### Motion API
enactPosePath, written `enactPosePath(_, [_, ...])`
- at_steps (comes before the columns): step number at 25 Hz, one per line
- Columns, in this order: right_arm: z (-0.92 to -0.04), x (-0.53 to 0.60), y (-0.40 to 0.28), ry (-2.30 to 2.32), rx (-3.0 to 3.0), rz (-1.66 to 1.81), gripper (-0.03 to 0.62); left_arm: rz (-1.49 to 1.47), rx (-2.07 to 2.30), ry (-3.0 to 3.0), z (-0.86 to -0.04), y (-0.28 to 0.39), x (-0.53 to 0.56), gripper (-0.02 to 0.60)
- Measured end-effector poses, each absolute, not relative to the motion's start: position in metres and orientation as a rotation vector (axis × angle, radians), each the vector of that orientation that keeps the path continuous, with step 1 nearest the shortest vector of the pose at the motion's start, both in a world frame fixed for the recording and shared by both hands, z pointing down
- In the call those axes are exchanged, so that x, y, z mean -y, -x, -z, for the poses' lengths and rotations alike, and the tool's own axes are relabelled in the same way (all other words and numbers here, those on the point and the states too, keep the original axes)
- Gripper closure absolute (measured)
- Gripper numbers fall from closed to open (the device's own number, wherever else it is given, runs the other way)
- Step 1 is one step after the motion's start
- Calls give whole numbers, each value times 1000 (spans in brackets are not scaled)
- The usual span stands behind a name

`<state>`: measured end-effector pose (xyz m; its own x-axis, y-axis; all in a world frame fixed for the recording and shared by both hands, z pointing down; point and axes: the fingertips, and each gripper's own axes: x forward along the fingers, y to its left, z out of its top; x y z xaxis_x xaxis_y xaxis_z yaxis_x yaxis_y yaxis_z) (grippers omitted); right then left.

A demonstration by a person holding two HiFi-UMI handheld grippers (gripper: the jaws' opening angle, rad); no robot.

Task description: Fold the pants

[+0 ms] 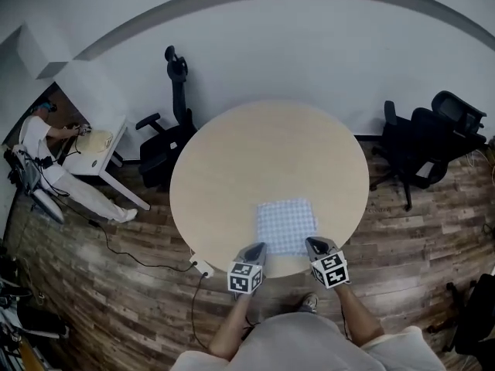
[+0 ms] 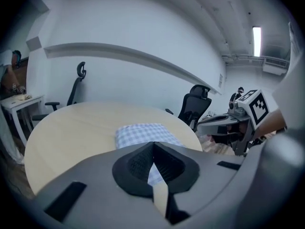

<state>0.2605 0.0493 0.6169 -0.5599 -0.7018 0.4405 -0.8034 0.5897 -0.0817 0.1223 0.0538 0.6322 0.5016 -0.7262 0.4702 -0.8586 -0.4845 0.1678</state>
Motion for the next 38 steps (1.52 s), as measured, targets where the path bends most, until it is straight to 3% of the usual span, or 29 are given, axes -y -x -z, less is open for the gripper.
enactPosePath(8, [-602,-115,-218,-1327,2409,-428,566,-349,1238,-2406,-622,-70,-113,549])
enactPosePath(16, [-588,-194,-209,-1430,2396,-431,566,-295,1172,-2489,-604,-66,-171,550])
enactPosePath(38, [-571,-310,-274,-1443,2454,-371,566,-300,1275,-2470,-592,-130,-312,549])
